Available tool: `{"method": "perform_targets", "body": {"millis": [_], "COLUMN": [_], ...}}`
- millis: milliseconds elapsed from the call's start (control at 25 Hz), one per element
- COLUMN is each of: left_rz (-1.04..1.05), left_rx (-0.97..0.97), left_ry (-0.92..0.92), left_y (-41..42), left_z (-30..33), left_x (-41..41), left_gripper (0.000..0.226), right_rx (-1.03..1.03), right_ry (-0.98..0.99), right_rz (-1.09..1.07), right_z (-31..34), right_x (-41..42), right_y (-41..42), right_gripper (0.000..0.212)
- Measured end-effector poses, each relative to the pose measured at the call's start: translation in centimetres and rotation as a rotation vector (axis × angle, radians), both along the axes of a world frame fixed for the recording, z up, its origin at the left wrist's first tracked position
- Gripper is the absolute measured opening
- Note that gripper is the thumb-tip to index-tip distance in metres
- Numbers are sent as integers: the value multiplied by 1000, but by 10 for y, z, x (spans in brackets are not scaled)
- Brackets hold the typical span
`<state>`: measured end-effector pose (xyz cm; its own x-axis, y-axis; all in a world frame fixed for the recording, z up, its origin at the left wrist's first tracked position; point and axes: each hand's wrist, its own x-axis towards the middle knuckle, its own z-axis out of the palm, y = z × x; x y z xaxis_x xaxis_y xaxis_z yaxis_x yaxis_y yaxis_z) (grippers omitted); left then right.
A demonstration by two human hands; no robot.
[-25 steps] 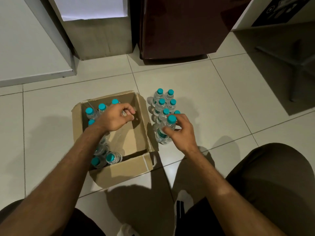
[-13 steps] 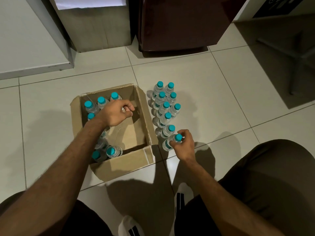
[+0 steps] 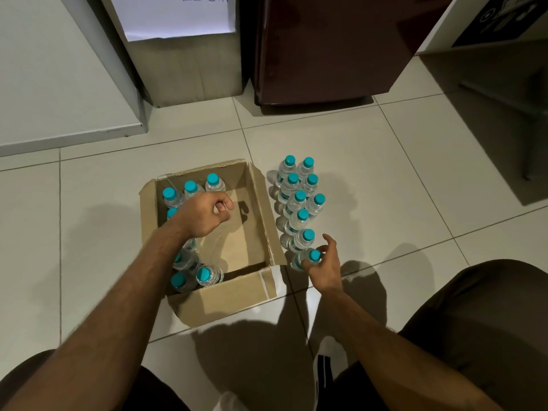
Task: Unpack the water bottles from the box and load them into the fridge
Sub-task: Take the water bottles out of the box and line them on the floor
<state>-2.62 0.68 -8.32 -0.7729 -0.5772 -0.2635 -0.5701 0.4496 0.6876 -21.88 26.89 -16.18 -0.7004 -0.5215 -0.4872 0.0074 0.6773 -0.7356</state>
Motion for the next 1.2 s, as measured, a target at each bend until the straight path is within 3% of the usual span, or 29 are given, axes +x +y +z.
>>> {"method": "perform_targets", "body": {"millis": [120, 280, 440, 560, 720, 1000, 1200], "left_rz": [105, 408, 387, 361, 379, 400, 88], "left_rx": [-110, -282, -317, -330, -303, -227, -203], "left_ry": [-46, -225, -500, -573, -508, -236, 19], "left_y": [-5, -24, -24, -17, -13, -12, -24], "left_z": [-5, -16, -21, -23, -36, -36, 25], "left_x": [8, 19, 25, 24, 32, 39, 22], "left_gripper": [11, 22, 23, 29, 42, 26, 25], "right_rx": [1, -42, -120, -183, -244, -390, -430], "right_ry": [0, 58, 311, 361, 372, 390, 338], "right_rz": [27, 52, 51, 57, 84, 139, 325], "right_z": [-4, 2, 20, 34, 50, 71, 90], "right_x": [-1, -4, -12, -18, -10, 12, 27], "right_y": [1, 4, -7, -23, -43, -60, -89], "right_gripper": [91, 98, 82, 76, 70, 55, 37]}}
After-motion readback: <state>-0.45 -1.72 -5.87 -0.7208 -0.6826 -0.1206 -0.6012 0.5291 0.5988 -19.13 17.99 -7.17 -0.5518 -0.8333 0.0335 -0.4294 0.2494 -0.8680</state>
